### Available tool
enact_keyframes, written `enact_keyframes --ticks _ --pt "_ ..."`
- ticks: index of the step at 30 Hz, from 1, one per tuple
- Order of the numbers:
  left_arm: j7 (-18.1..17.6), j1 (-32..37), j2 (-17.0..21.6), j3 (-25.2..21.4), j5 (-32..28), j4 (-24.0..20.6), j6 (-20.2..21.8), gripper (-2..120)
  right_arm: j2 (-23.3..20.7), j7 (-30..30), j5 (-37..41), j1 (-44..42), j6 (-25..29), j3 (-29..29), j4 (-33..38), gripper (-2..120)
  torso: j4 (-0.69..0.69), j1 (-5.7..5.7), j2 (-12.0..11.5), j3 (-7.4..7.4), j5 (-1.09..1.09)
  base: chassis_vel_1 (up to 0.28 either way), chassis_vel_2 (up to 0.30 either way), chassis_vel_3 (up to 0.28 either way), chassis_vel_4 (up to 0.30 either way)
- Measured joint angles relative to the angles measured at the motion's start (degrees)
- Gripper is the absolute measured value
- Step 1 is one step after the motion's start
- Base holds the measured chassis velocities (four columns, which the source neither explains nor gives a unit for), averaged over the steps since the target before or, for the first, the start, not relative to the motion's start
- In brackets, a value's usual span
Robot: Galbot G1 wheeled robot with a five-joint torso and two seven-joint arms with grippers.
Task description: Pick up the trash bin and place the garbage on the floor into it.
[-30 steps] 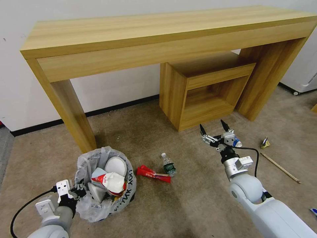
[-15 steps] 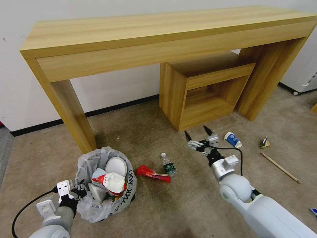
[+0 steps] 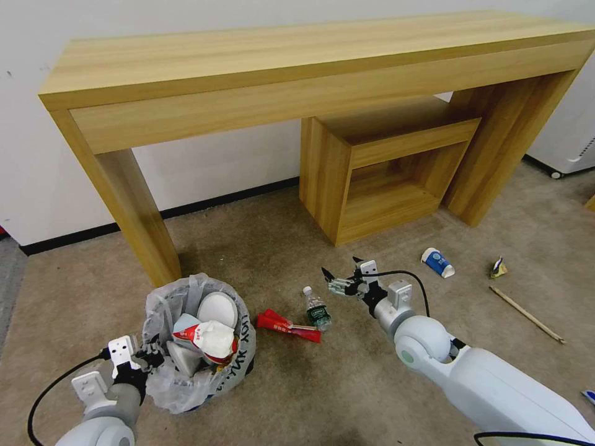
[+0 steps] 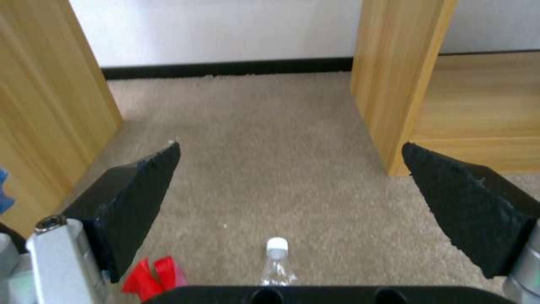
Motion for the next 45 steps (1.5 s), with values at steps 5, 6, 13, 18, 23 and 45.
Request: enact_keyframes --ticks 5,6,13,18,23,45 --pt "-0.07 -0.36 0.26 -0.10 -0.21 0.13 0.23 0 0.65 -0.70 0.17 0.02 1.53 0.70 -0.46 100 0.00 0.00 0.00 0.00 -0.01 0.000 0.000 0.000 0.000" --pt "-0.12 -0.43 0.31 -0.11 -0.26 0.13 0.35 0 0.82 -1.21 -0.15 0.18 2.18 0.72 -0.72 100 0.00 0.00 0.00 0.00 0.00 0.000 0.000 0.000 0.000" --pt "-0.37 -0.68 0.88 -0.33 -0.72 0.13 0.85 0 1.39 -0.56 0.20 1.77 0.42 -0.23 -1.23 100 0.00 0.00 0.00 0.00 -0.01 0.000 0.000 0.000 0.000" --pt "-0.55 -0.61 1.25 -0.65 -1.16 -0.09 1.03 0 1.40 0.82 2.62 2.29 -3.59 -2.19 -0.99 100 0.01 0.00 0.00 0.00 -0.01 0.000 0.000 0.000 0.000" --pt "-0.69 -0.43 1.11 -0.71 -1.28 -0.34 1.09 0 1.80 3.67 3.30 2.41 -6.85 -4.75 -1.21 100 0.00 0.00 0.00 0.00 -0.01 0.000 0.000 0.000 0.000" --pt "-0.59 -0.33 0.50 0.01 -1.02 0.15 0.68 0 10.01 15.56 11.21 5.54 -21.45 -6.37 -17.22 100 0.01 0.00 0.00 0.00 0.00 0.000 0.000 0.000 0.000"
